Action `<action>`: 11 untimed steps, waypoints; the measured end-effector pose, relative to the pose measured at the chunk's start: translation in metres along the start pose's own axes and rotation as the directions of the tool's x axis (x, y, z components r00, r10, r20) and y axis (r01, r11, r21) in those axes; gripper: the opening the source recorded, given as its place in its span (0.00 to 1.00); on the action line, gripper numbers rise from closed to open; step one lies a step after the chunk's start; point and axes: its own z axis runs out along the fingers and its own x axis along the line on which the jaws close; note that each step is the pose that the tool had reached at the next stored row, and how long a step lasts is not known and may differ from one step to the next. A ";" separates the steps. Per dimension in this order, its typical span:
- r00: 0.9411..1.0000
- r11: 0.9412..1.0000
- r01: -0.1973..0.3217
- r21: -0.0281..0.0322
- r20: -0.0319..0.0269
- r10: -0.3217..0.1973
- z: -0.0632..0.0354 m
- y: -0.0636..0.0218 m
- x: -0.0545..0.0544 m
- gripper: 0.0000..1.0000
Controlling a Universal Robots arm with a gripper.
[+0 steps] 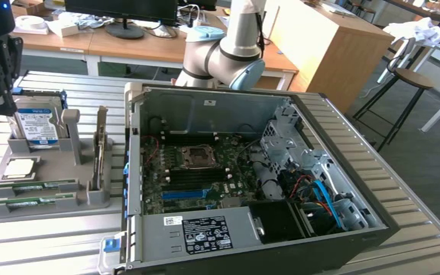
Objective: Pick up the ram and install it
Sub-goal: 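Pick up the ram and move it above insertion slot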
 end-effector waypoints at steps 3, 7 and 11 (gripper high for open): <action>1.000 1.000 0.006 0.001 0.000 -0.006 0.0001 0.0000 0.000 0.10; 1.000 1.000 0.022 0.001 -0.001 -0.022 0.0007 0.0000 0.000 0.10; 0.999 0.999 0.034 0.001 -0.001 -0.034 0.0010 0.0000 0.000 0.10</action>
